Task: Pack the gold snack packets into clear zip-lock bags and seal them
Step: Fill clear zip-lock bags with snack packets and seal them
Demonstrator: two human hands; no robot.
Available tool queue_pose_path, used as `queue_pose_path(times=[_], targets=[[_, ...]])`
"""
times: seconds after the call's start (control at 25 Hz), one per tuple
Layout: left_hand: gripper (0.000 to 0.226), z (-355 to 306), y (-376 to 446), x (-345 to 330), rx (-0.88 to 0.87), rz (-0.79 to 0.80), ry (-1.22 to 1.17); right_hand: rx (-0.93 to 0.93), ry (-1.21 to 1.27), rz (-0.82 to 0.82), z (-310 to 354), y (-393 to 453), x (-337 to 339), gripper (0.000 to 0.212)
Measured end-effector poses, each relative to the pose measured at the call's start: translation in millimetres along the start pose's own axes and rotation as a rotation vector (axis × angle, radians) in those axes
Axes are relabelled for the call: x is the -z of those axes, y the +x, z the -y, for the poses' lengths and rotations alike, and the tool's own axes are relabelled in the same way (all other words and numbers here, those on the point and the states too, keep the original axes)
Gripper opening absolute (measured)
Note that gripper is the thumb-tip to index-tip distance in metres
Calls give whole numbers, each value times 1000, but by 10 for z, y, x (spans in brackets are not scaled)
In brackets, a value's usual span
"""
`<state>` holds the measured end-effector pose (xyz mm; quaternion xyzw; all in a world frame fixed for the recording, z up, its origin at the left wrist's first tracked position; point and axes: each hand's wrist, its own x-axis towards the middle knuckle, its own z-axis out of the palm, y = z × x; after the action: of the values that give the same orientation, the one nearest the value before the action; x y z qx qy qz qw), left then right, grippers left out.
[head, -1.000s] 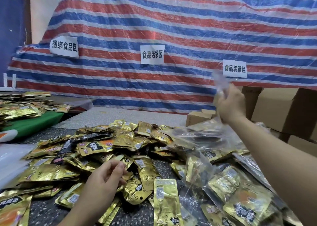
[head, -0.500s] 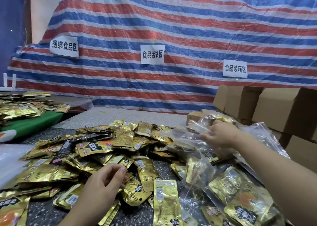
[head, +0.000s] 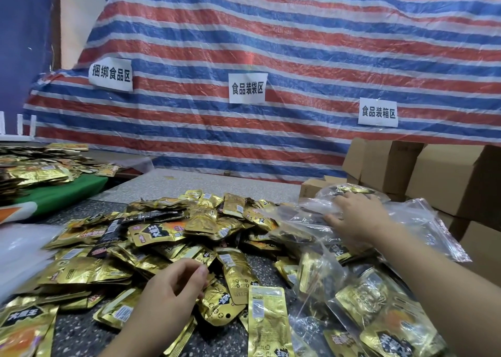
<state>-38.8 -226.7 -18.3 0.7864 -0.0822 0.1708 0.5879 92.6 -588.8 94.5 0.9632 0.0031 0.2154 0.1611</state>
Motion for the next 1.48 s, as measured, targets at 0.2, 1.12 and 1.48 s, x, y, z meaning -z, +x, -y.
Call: queue_pose_path(times=[0.2,1.12,1.48], targets=[[15,2,-2,-4,-4,-20,-6,0,33,-107,58,28,69,63],[19,-4,-17,21,-4,8,0,-145,102,277,337,-32,21,74],[18,-40,-41,26,-22,31,30,241,74,249,662,-53,-165,71]])
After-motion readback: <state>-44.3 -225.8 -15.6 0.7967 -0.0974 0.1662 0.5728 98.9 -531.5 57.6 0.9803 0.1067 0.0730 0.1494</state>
